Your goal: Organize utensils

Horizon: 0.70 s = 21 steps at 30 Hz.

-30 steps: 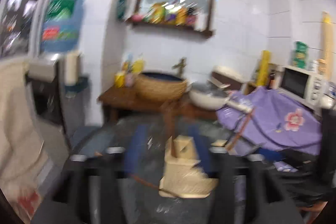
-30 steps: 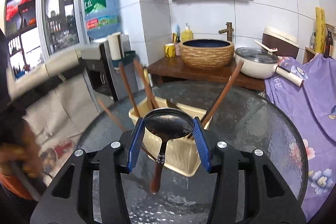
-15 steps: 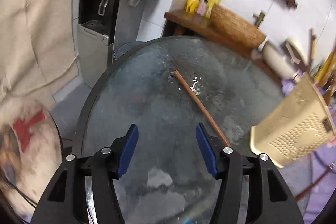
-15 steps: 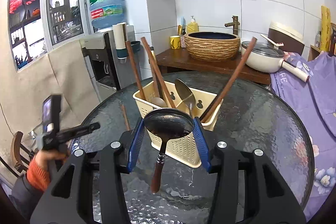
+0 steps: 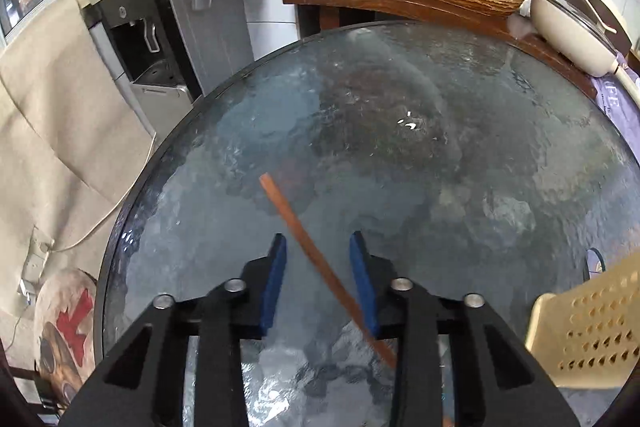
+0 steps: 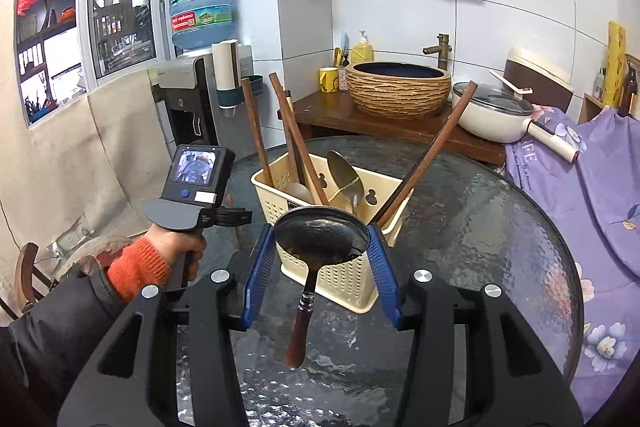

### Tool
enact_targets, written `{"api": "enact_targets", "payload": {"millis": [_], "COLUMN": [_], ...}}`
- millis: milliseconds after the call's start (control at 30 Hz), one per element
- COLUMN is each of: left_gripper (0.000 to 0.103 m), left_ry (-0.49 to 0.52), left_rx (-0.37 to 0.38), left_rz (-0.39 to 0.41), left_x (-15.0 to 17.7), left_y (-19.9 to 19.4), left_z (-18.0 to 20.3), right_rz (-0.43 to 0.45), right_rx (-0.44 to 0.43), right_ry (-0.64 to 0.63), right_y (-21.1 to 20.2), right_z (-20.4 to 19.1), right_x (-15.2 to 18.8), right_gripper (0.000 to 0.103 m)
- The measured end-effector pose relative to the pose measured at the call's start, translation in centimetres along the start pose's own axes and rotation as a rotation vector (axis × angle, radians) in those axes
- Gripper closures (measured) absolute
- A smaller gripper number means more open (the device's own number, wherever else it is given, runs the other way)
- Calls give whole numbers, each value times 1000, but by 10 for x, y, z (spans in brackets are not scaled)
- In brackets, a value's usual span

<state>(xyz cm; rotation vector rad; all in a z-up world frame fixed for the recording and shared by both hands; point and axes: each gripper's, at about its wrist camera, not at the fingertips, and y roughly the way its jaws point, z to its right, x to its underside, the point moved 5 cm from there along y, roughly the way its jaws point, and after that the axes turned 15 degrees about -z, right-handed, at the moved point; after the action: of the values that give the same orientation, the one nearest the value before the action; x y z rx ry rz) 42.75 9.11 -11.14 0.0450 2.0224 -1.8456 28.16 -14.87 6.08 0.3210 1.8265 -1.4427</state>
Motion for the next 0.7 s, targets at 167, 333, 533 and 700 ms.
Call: {"api": "enact_targets", "payload": {"millis": [167, 333, 533, 700], "left_gripper": [93, 96, 96, 96], "left_ry": [52, 75, 43, 47], "left_rx": [-2, 0, 89, 173], "left_rz": [-14, -3, 9, 124], "left_x": [-15, -11, -4, 12], "left_y": [4, -2, -10, -56], "left_z": [9, 14, 7, -5], "right_rz": [-5, -15, 4, 60], "right_rx": [-16, -27, -35, -23], "right_ry": [3, 22, 34, 40], "right_y": [4, 10, 8, -2], "right_z": [2, 5, 7, 13], "right_x": [-5, -4, -9, -22], "right_gripper": [56, 56, 56, 56]}}
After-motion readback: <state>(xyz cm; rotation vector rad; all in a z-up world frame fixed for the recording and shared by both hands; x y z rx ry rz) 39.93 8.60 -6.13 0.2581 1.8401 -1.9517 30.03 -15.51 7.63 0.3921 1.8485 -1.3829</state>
